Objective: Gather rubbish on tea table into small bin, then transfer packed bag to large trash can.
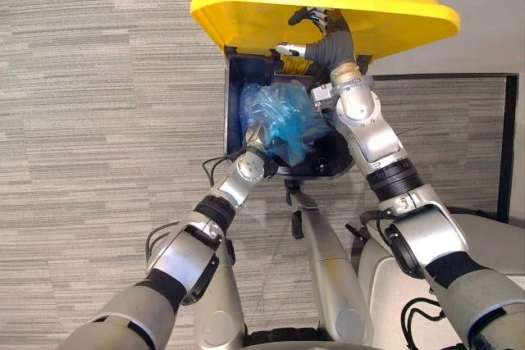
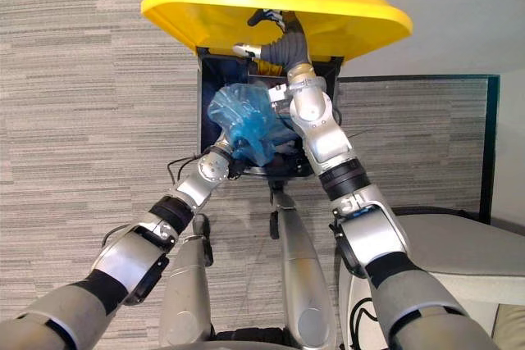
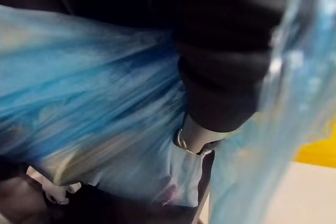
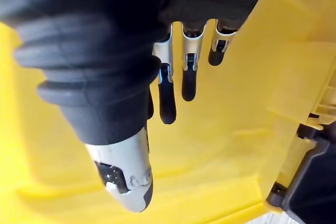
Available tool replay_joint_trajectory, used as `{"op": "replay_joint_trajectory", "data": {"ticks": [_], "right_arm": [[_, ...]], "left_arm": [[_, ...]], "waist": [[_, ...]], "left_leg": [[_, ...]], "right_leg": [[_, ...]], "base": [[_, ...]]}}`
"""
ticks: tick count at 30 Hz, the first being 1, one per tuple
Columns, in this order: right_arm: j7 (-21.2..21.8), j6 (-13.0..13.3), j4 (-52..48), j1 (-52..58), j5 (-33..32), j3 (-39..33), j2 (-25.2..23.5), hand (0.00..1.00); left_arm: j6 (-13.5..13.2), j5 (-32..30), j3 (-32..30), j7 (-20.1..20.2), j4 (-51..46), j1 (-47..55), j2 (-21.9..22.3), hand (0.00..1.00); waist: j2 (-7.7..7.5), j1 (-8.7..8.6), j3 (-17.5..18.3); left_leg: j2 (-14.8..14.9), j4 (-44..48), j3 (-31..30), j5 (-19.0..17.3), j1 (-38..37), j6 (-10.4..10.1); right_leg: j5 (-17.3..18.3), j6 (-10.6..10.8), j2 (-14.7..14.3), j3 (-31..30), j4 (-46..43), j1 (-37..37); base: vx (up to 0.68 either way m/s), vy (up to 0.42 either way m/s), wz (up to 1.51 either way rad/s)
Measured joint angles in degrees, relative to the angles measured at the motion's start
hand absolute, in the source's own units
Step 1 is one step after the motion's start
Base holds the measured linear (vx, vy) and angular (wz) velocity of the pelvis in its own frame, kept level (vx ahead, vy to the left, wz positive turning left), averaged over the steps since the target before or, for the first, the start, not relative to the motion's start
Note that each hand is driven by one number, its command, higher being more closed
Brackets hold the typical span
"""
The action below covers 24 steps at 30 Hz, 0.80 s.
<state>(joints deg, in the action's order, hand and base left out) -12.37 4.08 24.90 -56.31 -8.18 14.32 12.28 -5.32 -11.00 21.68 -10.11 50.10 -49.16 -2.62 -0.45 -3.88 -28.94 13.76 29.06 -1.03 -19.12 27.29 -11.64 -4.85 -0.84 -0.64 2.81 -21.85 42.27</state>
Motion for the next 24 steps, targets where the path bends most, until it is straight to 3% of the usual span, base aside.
{"op": "replay_joint_trajectory", "data": {"ticks": [7,10,17,24], "right_arm": [[0.3,0.2,-1.5,3.9,2.4,0.1,-0.5,0.0],[0.9,0.4,0.0,7.3,3.6,0.3,-0.5,0.0],[2.6,0.4,3.4,14.0,6.7,-0.3,0.9,0.0],[4.1,-0.5,3.5,29.9,9.0,-4.0,-1.3,0.0]], "left_arm": [[1.1,-3.2,0.0,0.0,0.1,1.1,0.2,0.0],[1.1,-3.2,0.0,0.0,0.1,2.7,-0.1,0.0],[1.0,-1.8,-0.2,0.1,-2.8,9.9,-4.8,0.0],[-1.2,5.7,-7.0,0.6,-15.4,28.3,-6.0,0.0]], "waist": [[-0.27,-0.03,0.3],[-1.45,-0.03,1.8],[-1.79,0.14,2.6],[-1.36,1.66,10.1]], "left_leg": [[-0.5,-0.4,-0.2,0.1,-2.1,-0.1],[-0.9,-1.6,-0.8,0.8,-3.3,-0.2],[-1.5,-7.1,-2.9,3.4,-9.8,-0.3],[-1.9,-11.4,-2.9,4.6,-15.6,0.3]], "right_leg": [[0.3,0.3,0.8,0.3,-0.4,-2.3],[0.4,0.4,1.2,0.8,0.4,-3.7],[0.3,0.4,2.1,3.3,3.2,-10.7],[0.7,0.9,2.4,3.6,5.6,-16.1]], "base": [[-0.01,0.006,0.05],[-0.01,0.014,0.16],[0.03,0.012,0.19],[0.05,0.023,0.07]]}}
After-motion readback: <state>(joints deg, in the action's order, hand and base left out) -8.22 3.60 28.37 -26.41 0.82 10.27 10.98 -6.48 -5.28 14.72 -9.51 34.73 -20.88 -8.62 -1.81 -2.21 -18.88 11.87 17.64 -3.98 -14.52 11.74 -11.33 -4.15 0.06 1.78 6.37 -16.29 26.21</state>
